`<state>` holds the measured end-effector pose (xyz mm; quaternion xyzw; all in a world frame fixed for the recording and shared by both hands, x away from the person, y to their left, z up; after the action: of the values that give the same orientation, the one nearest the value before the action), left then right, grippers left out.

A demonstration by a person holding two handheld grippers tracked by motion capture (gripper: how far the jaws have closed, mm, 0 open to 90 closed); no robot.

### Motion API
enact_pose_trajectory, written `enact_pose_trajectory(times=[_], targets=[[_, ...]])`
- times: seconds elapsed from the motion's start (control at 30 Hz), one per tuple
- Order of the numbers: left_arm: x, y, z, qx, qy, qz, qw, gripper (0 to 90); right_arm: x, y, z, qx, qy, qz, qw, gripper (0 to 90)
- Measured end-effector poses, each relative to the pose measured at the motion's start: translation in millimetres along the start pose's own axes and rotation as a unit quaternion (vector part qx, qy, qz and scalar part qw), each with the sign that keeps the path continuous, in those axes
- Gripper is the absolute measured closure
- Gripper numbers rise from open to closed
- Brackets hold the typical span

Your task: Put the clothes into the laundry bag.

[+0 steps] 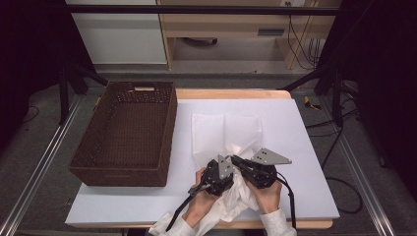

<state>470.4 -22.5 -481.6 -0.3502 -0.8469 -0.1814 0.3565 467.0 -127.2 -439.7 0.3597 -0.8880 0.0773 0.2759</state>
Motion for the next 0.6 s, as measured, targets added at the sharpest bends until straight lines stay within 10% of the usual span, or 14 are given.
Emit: enact_pose_trajectory(times=[0.23,0.37,0.6], targets=[[-3.8,9.1,-1.5,0.004,0.001,-0.003,1.0,64.3,4.0,-6.0,5.9,-0.008,0.01,0.002,0.9999,89.0],[18.5,12.5,5.5,0.026,-0.006,0.014,0.9995,34.7,-0.3,-5.8,8.6,-0.001,0.021,0.015,0.9997,88.8],[66.8,8.1,28.5,0.021,-0.036,0.045,0.9981,25.1,-3.8,-4.5,8.3,0.001,0.02,0.019,0.9996,88.7]])
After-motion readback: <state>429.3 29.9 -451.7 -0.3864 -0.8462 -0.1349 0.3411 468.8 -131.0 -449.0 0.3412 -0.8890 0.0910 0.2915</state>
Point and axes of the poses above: each handheld gripper's, and its own axes: x roughly backward along the jaws, z roughly out of its underside, y roughly to its left, the point moved 5 cm from there along -x, roughly forward along the jaws, and after that the axes turned 12 degrees about y, right-handed, at the moved point
